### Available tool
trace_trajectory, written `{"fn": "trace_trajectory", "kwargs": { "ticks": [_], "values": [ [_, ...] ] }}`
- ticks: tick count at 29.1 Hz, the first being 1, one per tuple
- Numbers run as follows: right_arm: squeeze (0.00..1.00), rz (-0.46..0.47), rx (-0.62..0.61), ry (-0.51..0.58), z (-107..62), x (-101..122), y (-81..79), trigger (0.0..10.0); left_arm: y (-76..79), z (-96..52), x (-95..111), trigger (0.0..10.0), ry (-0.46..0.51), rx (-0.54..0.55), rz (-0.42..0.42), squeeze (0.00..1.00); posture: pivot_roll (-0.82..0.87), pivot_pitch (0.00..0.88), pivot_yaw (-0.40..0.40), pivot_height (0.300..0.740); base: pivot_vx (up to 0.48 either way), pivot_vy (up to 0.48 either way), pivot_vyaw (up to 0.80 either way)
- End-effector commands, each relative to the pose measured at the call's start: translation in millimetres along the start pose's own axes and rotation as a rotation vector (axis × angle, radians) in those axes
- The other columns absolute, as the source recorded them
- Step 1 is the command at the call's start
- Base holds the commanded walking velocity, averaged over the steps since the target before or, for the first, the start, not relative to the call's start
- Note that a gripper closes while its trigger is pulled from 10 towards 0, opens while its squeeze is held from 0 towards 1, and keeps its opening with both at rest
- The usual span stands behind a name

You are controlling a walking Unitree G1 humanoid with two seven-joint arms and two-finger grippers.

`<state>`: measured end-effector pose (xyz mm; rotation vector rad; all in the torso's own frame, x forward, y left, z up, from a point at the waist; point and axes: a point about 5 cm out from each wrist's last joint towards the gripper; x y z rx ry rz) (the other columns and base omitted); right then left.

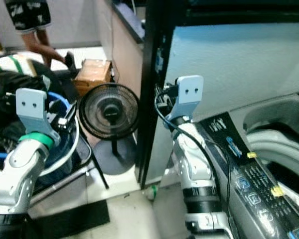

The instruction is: Clothes washing

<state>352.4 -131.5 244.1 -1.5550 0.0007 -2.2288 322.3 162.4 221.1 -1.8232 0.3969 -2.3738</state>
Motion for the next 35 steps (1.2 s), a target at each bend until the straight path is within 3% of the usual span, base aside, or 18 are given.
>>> {"fn": "trace_trajectory", "kwargs": {
  "ticks": [1,6,14,35],
  "values": [
    [0.00,0.004,0.004,-0.010,-1.6,-3,0.2,10.0,0.4,0.0,-5,10.0,-0.024,0.001,-0.014,0.00,0.02,0.034,-0.011,0.740,0.000,0.000,0.80],
    [0.00,0.013,0.001,-0.011,-2.7,-3,0.1,10.0,1.4,1.3,-4,10.0,-0.022,0.000,-0.020,0.00,0.02,0.036,-0.015,0.740,0.000,0.000,0.80],
    [0.00,0.061,0.009,-0.028,-6.0,-8,-1.0,10.0,5.5,-1.6,-2,10.0,-0.020,-0.010,-0.037,0.00,0.02,0.031,-0.028,0.740,0.000,0.392,0.00],
    [0.00,0.037,0.106,-0.104,-8.2,-20,-13.1,10.0,6.5,-2.3,0,10.0,0.009,0.081,-0.062,0.00,0.02,0.000,-0.065,0.740,0.029,0.000,0.00]
  ]
}}
Point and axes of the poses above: a point about 5 cm out from each wrist's last joint towards the gripper, its own z axis pointing out of the wrist towards the gripper, its own x axis along the axis of the wrist's last joint, y = z × x, and after that the axes turned 14 degrees about z, right-handed
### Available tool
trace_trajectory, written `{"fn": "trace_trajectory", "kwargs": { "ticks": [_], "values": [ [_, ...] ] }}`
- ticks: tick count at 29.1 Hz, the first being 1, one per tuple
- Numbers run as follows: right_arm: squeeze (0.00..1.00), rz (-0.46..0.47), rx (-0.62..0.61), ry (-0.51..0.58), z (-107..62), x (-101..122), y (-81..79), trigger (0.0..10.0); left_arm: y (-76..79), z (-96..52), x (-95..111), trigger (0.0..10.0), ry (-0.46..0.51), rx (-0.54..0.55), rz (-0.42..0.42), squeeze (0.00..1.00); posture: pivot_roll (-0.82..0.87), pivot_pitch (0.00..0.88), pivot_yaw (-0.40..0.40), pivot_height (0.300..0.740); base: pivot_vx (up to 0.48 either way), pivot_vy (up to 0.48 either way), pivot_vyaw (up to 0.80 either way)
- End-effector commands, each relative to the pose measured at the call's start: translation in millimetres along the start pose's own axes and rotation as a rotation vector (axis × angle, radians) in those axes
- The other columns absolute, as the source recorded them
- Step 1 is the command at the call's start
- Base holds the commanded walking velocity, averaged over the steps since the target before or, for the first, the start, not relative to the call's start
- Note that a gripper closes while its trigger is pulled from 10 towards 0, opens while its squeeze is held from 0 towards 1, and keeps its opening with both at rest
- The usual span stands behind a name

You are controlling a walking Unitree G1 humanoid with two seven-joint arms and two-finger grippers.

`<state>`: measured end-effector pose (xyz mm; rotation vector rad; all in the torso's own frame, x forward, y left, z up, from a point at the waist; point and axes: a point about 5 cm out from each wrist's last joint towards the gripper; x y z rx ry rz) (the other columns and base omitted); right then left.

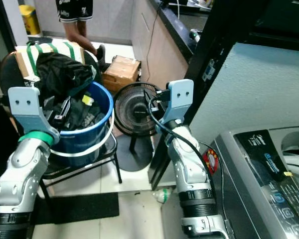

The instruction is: Clothes washing

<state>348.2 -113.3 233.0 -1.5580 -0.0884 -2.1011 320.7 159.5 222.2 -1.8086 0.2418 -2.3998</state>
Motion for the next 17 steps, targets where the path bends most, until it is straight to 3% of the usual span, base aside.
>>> {"fn": "trace_trajectory", "kwargs": {
  "ticks": [1,9,17],
  "values": [
    [0.00,-0.010,0.022,-0.060,-5.7,-10.2,-1.2,10.0,2.5,-1.2,-1.7,10.0,0.001,0.000,-0.009,0.00,0.02,0.002,-0.063,0.740,0.326,0.000,0.49],
    [0.00,-0.010,0.052,-0.083,-9.1,-15.9,-6.2,10.0,1.0,0.1,-0.2,10.0,0.006,0.007,-0.020,0.00,0.02,0.002,-0.063,0.740,0.361,0.000,0.79],
    [0.00,0.013,0.043,-0.071,-7.6,-13.9,-5.4,10.0,0.4,0.8,0.8,10.0,0.009,0.007,-0.015,0.00,0.03,0.008,-0.063,0.740,0.375,0.000,0.00]
  ]
}}
Point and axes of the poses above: a point about 5 cm out from each wrist's last joint towards the gripper, its own z axis pointing out of the wrist towards the gripper, its own x axis along the axis of the wrist's last joint, y = z × x, and after that the axes turned 14 degrees about z, right-handed
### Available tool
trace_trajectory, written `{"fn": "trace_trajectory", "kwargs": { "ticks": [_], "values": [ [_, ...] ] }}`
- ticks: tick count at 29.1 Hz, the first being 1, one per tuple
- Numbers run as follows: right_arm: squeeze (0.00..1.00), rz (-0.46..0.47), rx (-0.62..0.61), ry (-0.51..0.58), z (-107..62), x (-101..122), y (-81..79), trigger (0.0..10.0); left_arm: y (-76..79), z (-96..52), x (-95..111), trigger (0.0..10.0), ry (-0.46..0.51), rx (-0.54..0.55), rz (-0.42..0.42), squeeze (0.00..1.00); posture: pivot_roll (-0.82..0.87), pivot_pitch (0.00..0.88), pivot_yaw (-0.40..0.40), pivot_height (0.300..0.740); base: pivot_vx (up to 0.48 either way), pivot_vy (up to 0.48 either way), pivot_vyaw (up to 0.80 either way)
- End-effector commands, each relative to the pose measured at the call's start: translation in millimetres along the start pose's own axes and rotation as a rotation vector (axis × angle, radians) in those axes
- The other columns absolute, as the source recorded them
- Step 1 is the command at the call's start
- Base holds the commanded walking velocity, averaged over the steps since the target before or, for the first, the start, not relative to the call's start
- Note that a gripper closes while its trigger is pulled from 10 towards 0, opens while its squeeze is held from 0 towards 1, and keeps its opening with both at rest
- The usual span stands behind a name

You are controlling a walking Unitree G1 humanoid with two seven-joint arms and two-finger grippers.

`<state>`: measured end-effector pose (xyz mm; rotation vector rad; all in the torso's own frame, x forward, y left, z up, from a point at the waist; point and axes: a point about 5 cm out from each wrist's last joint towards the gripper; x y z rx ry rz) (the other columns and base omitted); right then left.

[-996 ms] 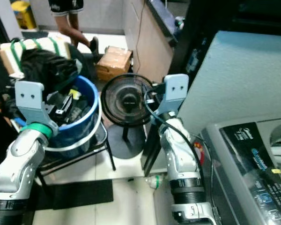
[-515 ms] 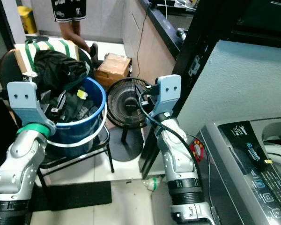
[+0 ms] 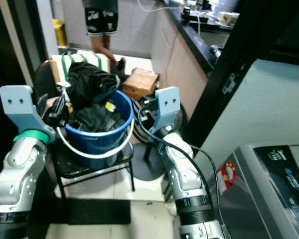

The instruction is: Clothes washing

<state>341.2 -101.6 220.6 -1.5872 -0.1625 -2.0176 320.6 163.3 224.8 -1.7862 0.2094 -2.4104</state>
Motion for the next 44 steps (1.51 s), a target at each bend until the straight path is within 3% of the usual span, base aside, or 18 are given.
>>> {"fn": "trace_trajectory", "kwargs": {
  "ticks": [1,11,19,37,44],
  "values": [
    [0.00,0.000,-0.018,-0.005,-1.6,0.2,4.6,10.0,4.7,0.3,-1.0,10.0,-0.005,-0.016,-0.009,0.00,0.03,0.008,-0.063,0.740,0.375,0.000,0.00],
    [0.00,-0.037,0.023,-0.032,-0.8,-3.4,-1.6,10.0,1.9,-4.0,-0.2,10.0,-0.006,-0.008,-0.010,0.00,0.04,0.019,-0.074,0.740,0.376,0.000,0.00],
    [0.00,-0.062,0.038,-0.041,0.2,-2.9,-2.7,10.0,2.2,-5.3,-0.1,10.0,-0.007,-0.009,-0.013,0.00,0.04,0.023,-0.076,0.740,0.375,0.000,0.80],
    [0.00,-0.057,0.008,-0.033,-0.6,1.0,5.1,10.0,7.9,-6.0,2.6,10.0,0.007,-0.034,-0.040,0.00,0.03,0.036,-0.075,0.740,0.374,0.000,0.00],
    [0.00,-0.071,0.014,-0.040,1.2,0.1,4.3,10.0,9.5,-6.8,2.2,10.0,0.007,-0.046,-0.043,0.00,0.03,0.036,-0.075,0.740,0.000,0.000,0.00]
  ]
}}
Point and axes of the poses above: a point about 5 cm out from each wrist's last joint towards the gripper, its own z axis pointing out of the wrist towards the gripper, its own x axis along the axis of the wrist's last joint, y = z × x, and after that the axes turned 14 degrees about z, right-handed
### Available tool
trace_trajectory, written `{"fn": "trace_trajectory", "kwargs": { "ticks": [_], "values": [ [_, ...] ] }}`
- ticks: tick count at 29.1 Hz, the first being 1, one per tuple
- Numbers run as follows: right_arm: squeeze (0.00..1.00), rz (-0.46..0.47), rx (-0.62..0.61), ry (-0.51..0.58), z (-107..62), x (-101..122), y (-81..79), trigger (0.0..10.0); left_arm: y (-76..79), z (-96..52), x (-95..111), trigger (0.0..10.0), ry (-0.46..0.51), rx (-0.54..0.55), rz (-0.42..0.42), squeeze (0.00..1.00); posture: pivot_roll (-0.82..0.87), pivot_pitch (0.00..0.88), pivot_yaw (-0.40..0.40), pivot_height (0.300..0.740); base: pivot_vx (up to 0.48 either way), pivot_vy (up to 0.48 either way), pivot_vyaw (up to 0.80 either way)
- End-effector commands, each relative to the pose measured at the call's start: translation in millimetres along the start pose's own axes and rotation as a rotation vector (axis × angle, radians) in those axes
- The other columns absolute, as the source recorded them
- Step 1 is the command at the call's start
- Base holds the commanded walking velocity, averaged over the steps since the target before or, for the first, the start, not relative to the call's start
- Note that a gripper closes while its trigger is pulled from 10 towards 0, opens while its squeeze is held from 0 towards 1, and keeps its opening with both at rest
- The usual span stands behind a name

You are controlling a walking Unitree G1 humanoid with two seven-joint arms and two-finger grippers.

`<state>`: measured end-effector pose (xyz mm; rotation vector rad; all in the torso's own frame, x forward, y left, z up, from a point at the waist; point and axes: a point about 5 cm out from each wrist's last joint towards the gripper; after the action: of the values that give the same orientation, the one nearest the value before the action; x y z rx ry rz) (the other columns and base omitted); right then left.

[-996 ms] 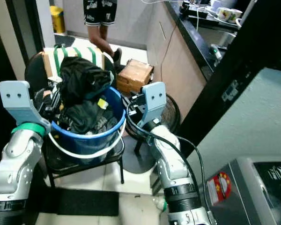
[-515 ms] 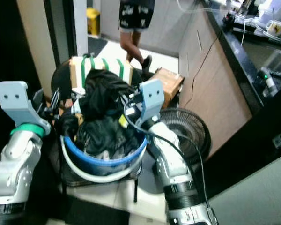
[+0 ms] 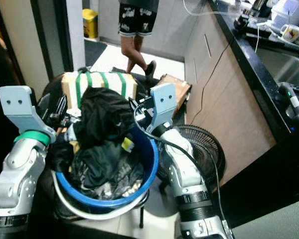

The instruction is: Clothes washing

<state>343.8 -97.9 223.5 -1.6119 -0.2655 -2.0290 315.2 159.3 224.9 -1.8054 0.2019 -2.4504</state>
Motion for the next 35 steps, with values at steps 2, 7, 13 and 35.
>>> {"fn": "trace_trajectory", "kwargs": {
  "ticks": [2,7,13,35],
  "values": [
    [0.00,-0.007,-0.019,-0.010,-3.1,-2,6.4,10.0,5.7,-1.8,0,10.0,-0.001,-0.026,-0.002,0.00,0.03,0.036,-0.075,0.740,0.000,0.000,0.00],
    [0.00,-0.018,-0.011,-0.017,-1.4,-2,5.1,10.0,5.5,-2.4,0,10.0,0.003,-0.029,0.004,0.00,0.03,0.036,-0.075,0.740,0.000,0.000,0.00],
    [0.00,-0.023,-0.025,-0.034,-0.5,-6,8.3,10.0,4.9,-3.3,0,10.0,0.005,-0.030,0.011,0.00,0.03,0.045,-0.082,0.740,0.000,0.000,0.00],
    [0.00,-0.027,-0.042,-0.087,14.8,-8,20.0,10.0,5.2,-3.7,0,10.0,0.006,-0.037,0.018,0.00,0.03,0.076,-0.075,0.740,0.000,0.000,0.00]
  ]
}}
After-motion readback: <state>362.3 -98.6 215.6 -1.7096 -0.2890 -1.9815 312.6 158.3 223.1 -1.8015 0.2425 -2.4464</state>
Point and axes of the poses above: a point about 5 cm out from each wrist's last joint towards the gripper, its own z axis pointing out of the wrist towards the gripper, its own x axis along the axis of the wrist's last joint, y = z × x, and after that the axes turned 14 degrees about z, right-handed
